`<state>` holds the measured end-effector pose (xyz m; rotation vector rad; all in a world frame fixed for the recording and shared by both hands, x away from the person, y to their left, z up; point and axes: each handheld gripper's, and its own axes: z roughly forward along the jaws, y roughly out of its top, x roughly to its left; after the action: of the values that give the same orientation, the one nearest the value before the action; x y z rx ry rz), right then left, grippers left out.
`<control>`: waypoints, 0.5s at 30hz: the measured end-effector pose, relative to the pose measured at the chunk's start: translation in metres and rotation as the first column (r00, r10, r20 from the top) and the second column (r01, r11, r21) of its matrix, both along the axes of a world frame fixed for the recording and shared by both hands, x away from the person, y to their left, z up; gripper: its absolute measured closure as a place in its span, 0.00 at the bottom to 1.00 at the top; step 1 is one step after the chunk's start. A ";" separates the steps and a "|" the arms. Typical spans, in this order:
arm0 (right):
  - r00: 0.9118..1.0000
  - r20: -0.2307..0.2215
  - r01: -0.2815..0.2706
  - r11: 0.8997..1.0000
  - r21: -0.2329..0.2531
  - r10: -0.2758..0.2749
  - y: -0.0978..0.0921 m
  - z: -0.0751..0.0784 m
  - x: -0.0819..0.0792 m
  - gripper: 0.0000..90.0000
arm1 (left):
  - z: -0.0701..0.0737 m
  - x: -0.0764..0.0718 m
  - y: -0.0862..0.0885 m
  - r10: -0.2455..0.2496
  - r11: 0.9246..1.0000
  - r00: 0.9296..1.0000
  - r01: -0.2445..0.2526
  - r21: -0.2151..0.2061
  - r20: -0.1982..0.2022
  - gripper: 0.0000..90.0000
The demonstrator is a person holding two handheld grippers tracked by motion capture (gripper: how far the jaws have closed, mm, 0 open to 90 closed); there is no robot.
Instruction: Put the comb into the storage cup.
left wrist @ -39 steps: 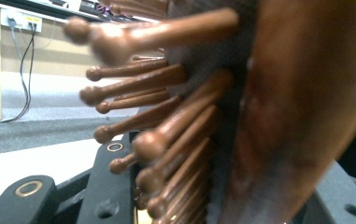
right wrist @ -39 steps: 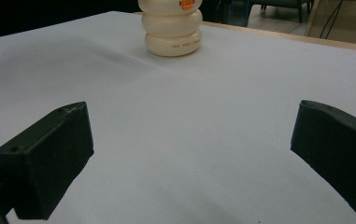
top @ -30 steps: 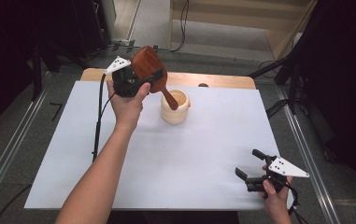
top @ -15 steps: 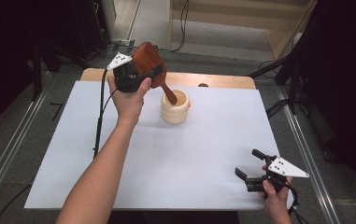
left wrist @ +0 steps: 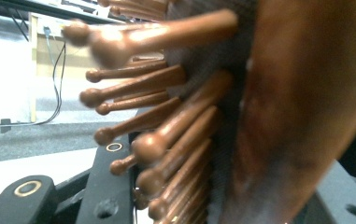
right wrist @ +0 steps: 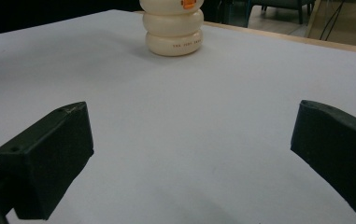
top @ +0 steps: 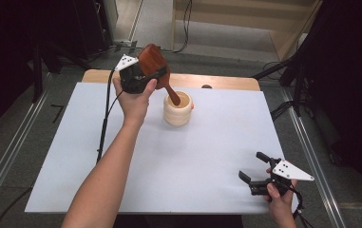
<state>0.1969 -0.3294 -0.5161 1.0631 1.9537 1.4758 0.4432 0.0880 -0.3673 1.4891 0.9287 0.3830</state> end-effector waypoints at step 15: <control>1.000 0.000 -0.001 1.000 0.008 0.001 -0.001 0.000 0.000 0.00 | -0.021 0.006 -0.017 0.007 1.000 0.999 -0.006 0.015 -0.035 0.60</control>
<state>0.1969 -0.3300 -0.5161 1.0656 1.9503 1.4848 0.4488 0.0713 -0.3880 1.5111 0.9603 0.3703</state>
